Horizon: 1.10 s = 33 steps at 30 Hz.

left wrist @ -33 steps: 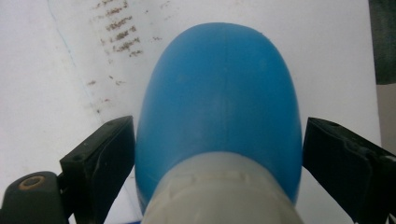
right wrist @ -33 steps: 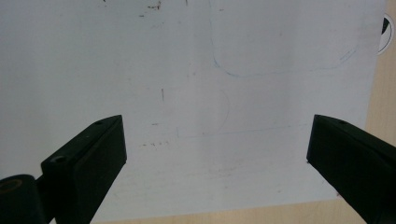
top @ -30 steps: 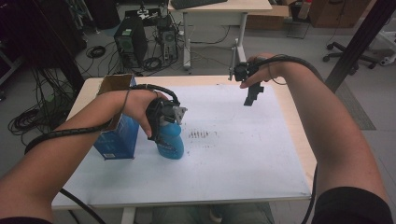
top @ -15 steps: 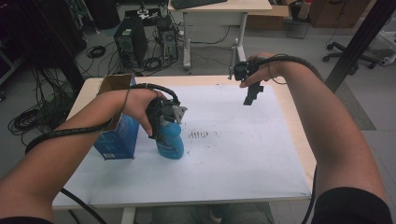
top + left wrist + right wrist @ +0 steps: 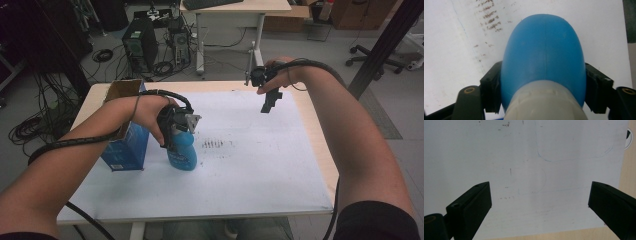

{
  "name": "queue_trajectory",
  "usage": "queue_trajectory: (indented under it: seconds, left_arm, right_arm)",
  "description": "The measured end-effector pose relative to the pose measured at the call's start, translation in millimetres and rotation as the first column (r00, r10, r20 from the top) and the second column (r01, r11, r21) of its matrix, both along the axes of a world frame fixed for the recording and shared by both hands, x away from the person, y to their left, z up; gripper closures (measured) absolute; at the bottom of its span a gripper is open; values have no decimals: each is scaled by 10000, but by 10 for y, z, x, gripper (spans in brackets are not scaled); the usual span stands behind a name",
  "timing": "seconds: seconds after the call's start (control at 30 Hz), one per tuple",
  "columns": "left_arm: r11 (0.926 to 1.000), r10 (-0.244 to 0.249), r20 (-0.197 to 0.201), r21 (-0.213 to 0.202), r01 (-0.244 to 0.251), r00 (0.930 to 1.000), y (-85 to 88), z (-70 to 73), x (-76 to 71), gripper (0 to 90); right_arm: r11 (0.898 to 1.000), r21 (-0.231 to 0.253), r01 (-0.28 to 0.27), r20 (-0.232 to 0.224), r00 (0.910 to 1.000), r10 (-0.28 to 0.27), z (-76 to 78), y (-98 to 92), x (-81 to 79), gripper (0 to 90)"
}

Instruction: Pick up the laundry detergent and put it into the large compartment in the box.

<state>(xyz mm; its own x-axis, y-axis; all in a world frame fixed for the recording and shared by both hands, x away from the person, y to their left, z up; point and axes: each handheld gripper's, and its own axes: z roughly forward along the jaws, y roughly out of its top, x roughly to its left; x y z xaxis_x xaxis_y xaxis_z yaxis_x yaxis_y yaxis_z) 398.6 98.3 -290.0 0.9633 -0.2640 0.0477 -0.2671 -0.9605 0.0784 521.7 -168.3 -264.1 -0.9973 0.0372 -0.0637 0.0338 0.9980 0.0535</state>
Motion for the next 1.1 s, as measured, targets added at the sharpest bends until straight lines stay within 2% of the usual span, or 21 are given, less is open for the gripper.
queue_trajectory:
  seconds: [0.23,0.57,1.1]
  left_arm:
    - [10000,-14,-10,-24,14,10000,6,-12,2,323]
    - [9998,-204,185,-22,205,9996,4,-7,5,372]
    - [9998,7,270,195,-13,9996,-20,-5,0,376]
  right_arm:
    - [10000,7,-20,-5,10000,20,-12,9,1,47]
    - [10000,13,16,-32,10000,-16,-30,5,6,47]
    - [10000,35,-7,-36,10000,7,-50,17,3,47]
